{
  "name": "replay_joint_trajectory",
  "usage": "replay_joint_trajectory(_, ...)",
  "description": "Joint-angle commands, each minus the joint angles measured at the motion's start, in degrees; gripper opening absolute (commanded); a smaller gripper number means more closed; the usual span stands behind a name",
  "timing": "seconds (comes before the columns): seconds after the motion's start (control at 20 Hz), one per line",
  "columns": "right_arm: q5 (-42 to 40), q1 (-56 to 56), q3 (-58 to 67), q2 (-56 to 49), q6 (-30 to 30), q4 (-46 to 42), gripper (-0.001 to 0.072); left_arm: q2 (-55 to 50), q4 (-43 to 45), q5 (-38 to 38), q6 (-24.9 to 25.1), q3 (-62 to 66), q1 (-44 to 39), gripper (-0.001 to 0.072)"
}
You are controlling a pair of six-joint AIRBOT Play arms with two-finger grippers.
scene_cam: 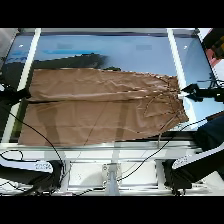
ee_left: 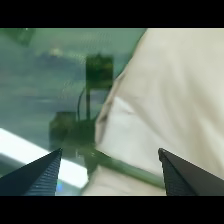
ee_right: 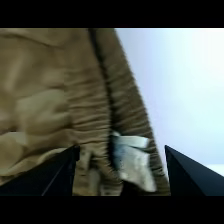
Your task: Fold the clothes and pants, and hang the long-sleeved shirts on hangers.
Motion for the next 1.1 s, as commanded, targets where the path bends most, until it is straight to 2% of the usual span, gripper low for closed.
replay_joint_trajectory(0.0, 7.2, -1.3, 5.3, 3.5, 3.1, -1.0, 0.0618, 6.8, 2.6, -1.5, 0.0, 0.0, 0.1, 0.0704)
replay_joint_trajectory(0.1, 11.3, -2.8, 7.7, 7.2, 3.8, -3.7, 0.0608, 12.4, 7.1, -5.9, 0.0, 0.0, 0.1, 0.0702)
replay_joint_trajectory(0.15, 13.0, -3.8, 8.6, 9.4, 3.8, -4.6, 0.0580, 15.4, 10.3, -9.1, 0.0, 0.0, 0.2, 0.0689)
replay_joint_trajectory(0.25, 13.9, -6.2, 8.9, 14.7, 3.8, -6.1, 0.0557, 21.2, 11.5, -13.1, 0.0, 0.0, 2.0, 0.0508)
replay_joint_trajectory(0.45, 12.1, -12.3, 6.8, 25.6, 7.3, -6.2, 0.0554, 31.9, 7.0, -13.9, 0.0, -3.4, 9.4, 0.0502)
replay_joint_trajectory(0.6, 9.2, -16.5, -1.8, 33.7, 7.9, -4.8, 0.0554, 38.8, -5.3, -11.0, 0.0, -10.8, 16.2, 0.0472)
replay_joint_trajectory(0.65, 8.8, -17.2, -6.1, 35.9, 7.9, -4.9, 0.0554, 40.0, -7.0, -10.9, 0.0, -13.8, 17.4, 0.0473)
replay_joint_trajectory(0.85, 7.9, -17.1, -24.2, 42.0, 8.3, -6.5, 0.0554, 41.1, -6.9, -11.8, -0.6, -25.0, 17.6, 0.0493)
replay_joint_trajectory(1.05, 4.7, -17.1, -38.0, 49.3, 9.3, -13.1, 0.0554, 41.1, -9.5, -8.5, -2.5, -28.2, 17.5, 0.0493)
